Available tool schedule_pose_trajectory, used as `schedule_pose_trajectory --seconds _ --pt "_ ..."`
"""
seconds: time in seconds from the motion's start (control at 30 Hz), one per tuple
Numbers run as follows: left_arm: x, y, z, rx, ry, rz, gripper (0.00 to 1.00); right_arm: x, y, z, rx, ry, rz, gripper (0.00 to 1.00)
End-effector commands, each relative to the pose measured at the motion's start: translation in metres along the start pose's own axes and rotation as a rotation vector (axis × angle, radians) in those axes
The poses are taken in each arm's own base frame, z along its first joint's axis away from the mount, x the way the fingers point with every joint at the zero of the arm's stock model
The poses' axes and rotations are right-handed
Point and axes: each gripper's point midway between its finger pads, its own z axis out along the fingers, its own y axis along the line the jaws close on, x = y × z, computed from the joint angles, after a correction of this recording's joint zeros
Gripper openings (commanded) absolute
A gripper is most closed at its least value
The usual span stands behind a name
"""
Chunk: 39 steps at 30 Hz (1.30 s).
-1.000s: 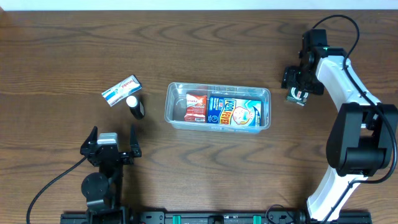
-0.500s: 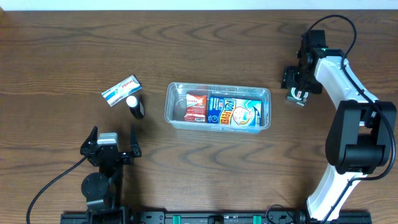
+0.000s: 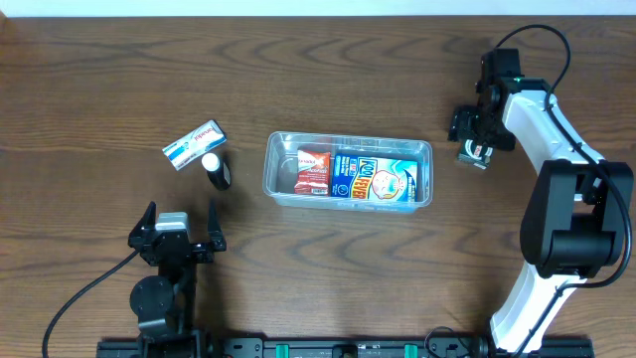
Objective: Pack container
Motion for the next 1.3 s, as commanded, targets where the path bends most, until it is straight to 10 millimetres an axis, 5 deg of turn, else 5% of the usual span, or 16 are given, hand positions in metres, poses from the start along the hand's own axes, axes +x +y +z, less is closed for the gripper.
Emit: schedule_pose_trajectory --seconds 0.0,0.5,0.83,1.27 --pt "0.016 -0.001 0.001 0.005 0.05 -0.014 0.98 0.007 -0.003 0.007 0.005 0.03 0.026 0.78" --pt "0.016 -0.001 0.001 0.005 0.05 -0.014 0.98 0.026 -0.033 0.006 0.055 0.122 0.113 0.81" --pt "0.016 -0.001 0.001 0.005 0.05 -0.014 0.98 0.029 -0.033 0.012 0.052 0.12 0.114 0.97" --pt "0.016 -0.001 0.001 0.005 0.05 -0.014 0.98 0.033 -0.021 0.03 -0.022 0.094 0.124 0.9"
